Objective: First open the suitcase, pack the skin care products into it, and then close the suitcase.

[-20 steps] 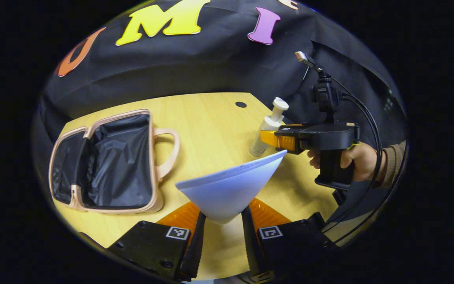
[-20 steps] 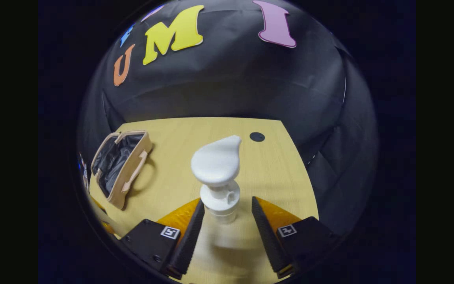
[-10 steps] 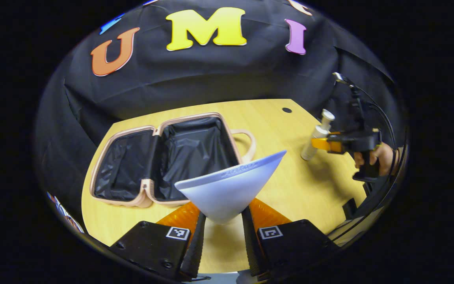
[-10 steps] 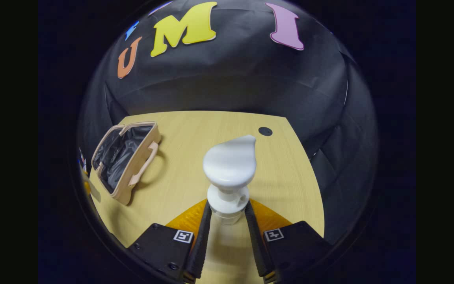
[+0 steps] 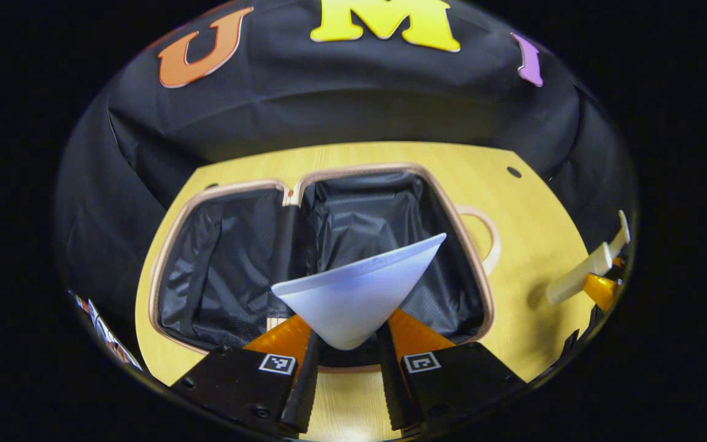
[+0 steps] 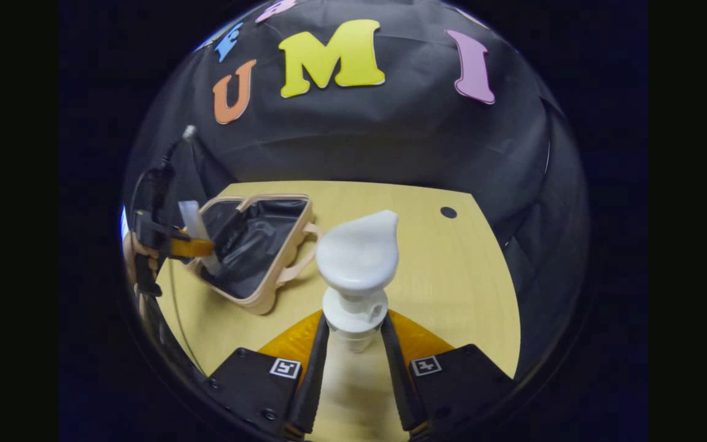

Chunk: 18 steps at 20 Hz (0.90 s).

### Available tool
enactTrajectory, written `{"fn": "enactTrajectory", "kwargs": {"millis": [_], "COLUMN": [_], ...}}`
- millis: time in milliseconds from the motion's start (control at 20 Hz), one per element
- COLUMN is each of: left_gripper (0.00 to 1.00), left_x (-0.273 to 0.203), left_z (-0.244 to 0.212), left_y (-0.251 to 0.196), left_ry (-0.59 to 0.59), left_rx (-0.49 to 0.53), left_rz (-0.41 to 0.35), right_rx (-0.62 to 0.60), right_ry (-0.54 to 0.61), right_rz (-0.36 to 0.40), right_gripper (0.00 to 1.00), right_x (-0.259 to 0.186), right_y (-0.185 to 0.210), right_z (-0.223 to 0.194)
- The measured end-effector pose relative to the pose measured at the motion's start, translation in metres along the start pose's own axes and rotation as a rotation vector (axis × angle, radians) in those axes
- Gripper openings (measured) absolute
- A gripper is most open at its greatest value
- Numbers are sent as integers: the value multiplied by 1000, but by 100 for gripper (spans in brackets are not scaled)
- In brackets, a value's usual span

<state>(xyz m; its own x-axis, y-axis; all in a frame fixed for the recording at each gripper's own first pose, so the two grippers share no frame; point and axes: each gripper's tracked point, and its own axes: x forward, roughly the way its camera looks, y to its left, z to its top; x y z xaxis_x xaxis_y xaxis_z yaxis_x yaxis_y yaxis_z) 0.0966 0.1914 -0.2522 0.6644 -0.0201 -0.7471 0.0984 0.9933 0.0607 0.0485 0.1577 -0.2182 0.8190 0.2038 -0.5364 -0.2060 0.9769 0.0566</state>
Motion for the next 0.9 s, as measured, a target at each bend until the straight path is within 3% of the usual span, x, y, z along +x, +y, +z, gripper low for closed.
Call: {"fn": "enactTrajectory", "kwargs": {"millis": [100, 250, 300, 450, 500, 550, 900], "left_gripper": [49, 54, 49, 49, 53, 49, 49], "left_x": [17, 26, 28, 47, 52, 58, 80], "left_z": [-13, 0, 4, 11, 11, 11, -11], "left_y": [1, -1, -1, 1, 1, 1, 0], "left_ry": [86, 100, 104, 115, 121, 127, 185], "left_rx": [-18, 31, 44, 66, 65, 59, -37], "left_rz": [-1, 1, 4, 21, 24, 25, -7], "right_rx": [0, 14, 19, 29, 29, 28, 39], "right_ry": [-3, 4, 8, 18, 19, 19, 23], "right_rz": [-1, -9, -14, -29, -30, -34, -50], "right_gripper": [48, 48, 48, 48, 48, 48, 48], "right_x": [-7, -14, -15, -16, -16, -16, -15], "right_y": [8, 11, 10, 8, 7, 7, 8], "right_z": [2, 1, 1, 2, 4, 4, 19]}}
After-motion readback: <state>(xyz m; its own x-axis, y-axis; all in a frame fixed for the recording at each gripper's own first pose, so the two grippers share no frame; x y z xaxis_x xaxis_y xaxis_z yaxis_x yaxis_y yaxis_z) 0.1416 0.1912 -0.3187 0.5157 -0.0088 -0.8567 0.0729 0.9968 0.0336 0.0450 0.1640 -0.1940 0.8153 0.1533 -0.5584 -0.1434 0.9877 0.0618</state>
